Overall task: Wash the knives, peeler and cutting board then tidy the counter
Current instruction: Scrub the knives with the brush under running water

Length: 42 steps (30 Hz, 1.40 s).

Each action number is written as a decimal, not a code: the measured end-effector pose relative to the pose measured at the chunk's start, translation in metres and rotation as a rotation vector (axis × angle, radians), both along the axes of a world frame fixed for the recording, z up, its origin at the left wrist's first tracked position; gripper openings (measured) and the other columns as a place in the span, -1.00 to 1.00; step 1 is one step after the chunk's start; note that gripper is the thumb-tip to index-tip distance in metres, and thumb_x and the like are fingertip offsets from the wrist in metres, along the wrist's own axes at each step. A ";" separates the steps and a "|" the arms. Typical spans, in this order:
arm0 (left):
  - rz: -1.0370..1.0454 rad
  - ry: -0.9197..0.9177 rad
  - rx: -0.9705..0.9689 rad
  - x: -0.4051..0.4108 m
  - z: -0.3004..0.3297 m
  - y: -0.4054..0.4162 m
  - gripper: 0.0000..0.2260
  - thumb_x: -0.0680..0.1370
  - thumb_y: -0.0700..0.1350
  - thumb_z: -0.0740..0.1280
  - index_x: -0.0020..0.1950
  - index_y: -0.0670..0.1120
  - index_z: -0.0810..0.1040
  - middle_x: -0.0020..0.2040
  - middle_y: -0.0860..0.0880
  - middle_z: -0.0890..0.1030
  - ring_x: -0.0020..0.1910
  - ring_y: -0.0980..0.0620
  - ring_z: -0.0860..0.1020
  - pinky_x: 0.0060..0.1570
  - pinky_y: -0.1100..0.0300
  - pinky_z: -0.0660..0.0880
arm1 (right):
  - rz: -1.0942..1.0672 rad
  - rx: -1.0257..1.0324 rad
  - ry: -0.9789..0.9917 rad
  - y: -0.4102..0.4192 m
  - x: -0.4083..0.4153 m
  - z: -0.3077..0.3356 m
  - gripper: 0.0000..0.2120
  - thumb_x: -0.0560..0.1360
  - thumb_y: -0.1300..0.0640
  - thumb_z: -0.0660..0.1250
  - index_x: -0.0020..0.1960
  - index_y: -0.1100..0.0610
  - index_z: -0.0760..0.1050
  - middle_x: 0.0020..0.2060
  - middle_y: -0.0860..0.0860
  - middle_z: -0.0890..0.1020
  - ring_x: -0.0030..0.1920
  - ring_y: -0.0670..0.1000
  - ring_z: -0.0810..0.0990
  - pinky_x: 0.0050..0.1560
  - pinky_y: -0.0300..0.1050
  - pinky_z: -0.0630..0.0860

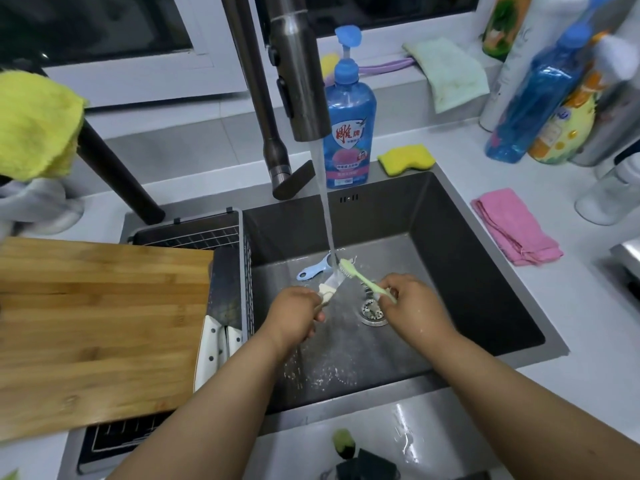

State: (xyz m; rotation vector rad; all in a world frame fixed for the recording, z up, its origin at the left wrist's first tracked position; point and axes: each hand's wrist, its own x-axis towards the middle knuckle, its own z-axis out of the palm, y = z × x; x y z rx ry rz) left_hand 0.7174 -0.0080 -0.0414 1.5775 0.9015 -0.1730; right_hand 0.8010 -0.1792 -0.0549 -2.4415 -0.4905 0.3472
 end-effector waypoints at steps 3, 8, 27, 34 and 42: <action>0.008 0.003 -0.012 -0.002 0.002 0.000 -0.80 0.58 -0.24 0.17 -0.07 -0.29 0.57 -0.40 -0.10 0.50 -0.64 0.06 0.28 -0.58 0.36 0.16 | 0.072 0.021 0.001 0.002 -0.002 0.004 -0.92 0.46 0.12 0.36 -0.06 0.04 0.60 -0.19 -0.02 0.51 -0.17 0.03 0.52 -0.19 -0.14 0.38; 0.001 0.003 0.010 -0.001 0.003 0.003 -0.77 0.55 -0.28 0.17 -0.16 -0.28 0.60 -0.45 -0.08 0.50 -0.65 0.06 0.28 -0.54 0.33 0.16 | 0.067 -0.008 -0.020 0.002 0.002 0.001 -0.92 0.46 0.11 0.36 -0.06 0.06 0.59 -0.16 0.03 0.55 -0.14 0.09 0.55 -0.17 -0.11 0.42; 0.039 0.019 -0.013 -0.005 0.005 0.004 -0.77 0.56 -0.26 0.17 -0.13 -0.29 0.60 -0.44 -0.10 0.46 -0.62 0.04 0.24 -0.53 0.34 0.12 | 0.128 0.012 -0.006 0.003 -0.007 0.004 -0.91 0.47 0.11 0.35 -0.05 0.06 0.60 -0.13 0.03 0.54 -0.13 0.06 0.53 -0.12 -0.11 0.45; 0.047 0.055 -0.015 -0.008 0.007 0.005 -0.76 0.57 -0.24 0.18 -0.08 -0.33 0.60 -0.45 -0.08 0.46 -0.64 0.05 0.23 -0.54 0.33 0.11 | 0.114 -0.018 -0.025 0.006 -0.004 0.009 -0.90 0.46 0.13 0.35 -0.04 0.07 0.59 -0.13 0.04 0.55 -0.13 0.09 0.55 -0.16 -0.13 0.39; 0.054 0.012 0.080 -0.023 0.015 0.015 -0.76 0.55 -0.23 0.20 -0.20 -0.25 0.62 -0.45 -0.10 0.49 -0.60 -0.01 0.31 -0.55 0.30 0.19 | 0.007 -0.140 -0.038 0.012 0.006 0.009 -0.87 0.50 0.16 0.29 0.01 0.17 0.54 -0.04 0.17 0.57 -0.04 0.21 0.56 -0.14 -0.07 0.43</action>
